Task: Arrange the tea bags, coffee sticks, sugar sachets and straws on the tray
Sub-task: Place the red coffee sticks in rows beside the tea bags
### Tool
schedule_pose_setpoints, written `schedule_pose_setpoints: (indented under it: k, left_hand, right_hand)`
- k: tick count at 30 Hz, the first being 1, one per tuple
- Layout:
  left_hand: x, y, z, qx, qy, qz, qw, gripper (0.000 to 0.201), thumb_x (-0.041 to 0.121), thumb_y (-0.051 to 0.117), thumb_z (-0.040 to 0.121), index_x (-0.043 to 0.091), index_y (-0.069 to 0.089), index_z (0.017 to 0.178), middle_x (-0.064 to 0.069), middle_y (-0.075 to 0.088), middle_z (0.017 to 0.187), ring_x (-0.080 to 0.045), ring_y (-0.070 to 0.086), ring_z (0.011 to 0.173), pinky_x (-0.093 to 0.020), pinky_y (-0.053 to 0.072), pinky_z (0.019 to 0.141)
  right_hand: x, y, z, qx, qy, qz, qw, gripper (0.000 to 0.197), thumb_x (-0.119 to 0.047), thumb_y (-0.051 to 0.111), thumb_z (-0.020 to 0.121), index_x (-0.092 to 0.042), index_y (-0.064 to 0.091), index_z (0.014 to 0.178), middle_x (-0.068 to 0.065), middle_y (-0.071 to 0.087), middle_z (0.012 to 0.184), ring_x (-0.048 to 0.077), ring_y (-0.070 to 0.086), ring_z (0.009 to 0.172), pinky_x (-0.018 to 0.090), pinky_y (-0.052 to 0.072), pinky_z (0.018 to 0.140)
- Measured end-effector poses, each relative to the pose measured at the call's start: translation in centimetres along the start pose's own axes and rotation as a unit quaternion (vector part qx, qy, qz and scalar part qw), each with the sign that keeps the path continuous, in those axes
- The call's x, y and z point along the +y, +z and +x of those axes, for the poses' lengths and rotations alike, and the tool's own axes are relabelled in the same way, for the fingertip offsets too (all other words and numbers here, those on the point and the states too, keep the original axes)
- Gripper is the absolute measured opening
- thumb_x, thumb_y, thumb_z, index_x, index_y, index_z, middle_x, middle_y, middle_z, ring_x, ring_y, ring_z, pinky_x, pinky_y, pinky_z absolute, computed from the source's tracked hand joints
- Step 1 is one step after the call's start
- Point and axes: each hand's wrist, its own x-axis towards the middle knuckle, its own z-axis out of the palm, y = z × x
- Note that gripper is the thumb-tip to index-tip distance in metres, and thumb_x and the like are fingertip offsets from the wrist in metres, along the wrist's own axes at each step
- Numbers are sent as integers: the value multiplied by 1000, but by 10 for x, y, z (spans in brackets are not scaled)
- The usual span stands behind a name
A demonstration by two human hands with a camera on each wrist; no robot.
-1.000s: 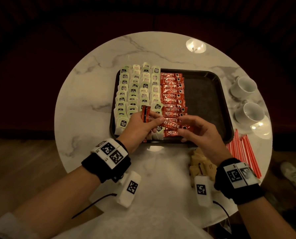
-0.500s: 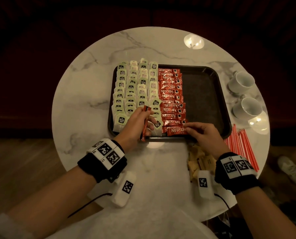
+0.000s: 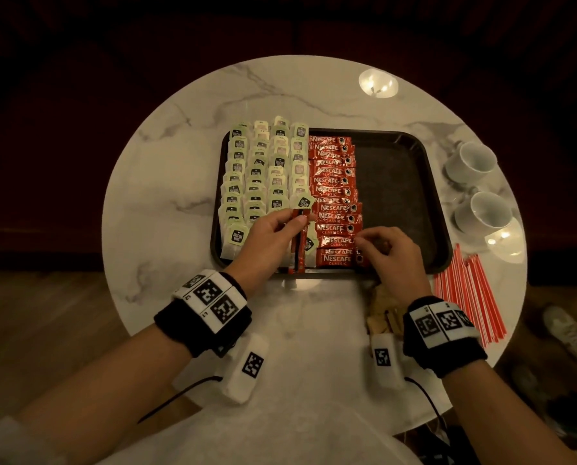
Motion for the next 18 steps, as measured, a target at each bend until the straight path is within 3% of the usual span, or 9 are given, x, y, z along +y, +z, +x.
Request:
schedule_pose_setpoints:
  k: [3,6,8,13,18]
  left_hand:
    - [2,0,1,7,25,7,1000,19,17,52,98,19,67,111,9,67,101,6,63,84,-6,46,65]
    - [2,2,3,20,44,2,999,18,12,56,96,13,66,111,3,67,96,2,61,78,-11,49,66]
    - [1,4,4,26,42,-18,999,18,8,57,95,7,64,112,-2,67,96,-3,64,77,-15,53,70]
    - [0,3,4,23,14,-77,997,11,1,58,93,2,61,103,-6,68,85,-7,68,69,-21,58,74]
    - [0,0,2,14,-12,-108,994,10,5,56,94,4,64,100,-8,69,86,-10,69,71,-23,59,73]
  right_hand:
    - [-16,-3,-5,-42,2,146,988,27,-31,55,98,-13,68,113,-2,68,111,-2,64,95,11,51,74]
    - [-30,-1,-7,-129,-4,190,973,32,-41,54,96,-20,67,116,-6,70,111,4,66,103,19,55,80]
    - [-34,1,-6,-150,-28,182,971,27,-35,56,95,-21,68,115,-7,70,109,6,66,103,21,56,82]
    - [-35,-6,-3,-112,-10,269,957,20,-18,61,94,-13,68,112,-1,72,107,10,69,97,20,56,72]
    - [-31,-14,0,-75,13,330,941,20,-12,66,89,-10,67,110,3,74,97,12,71,90,23,57,73]
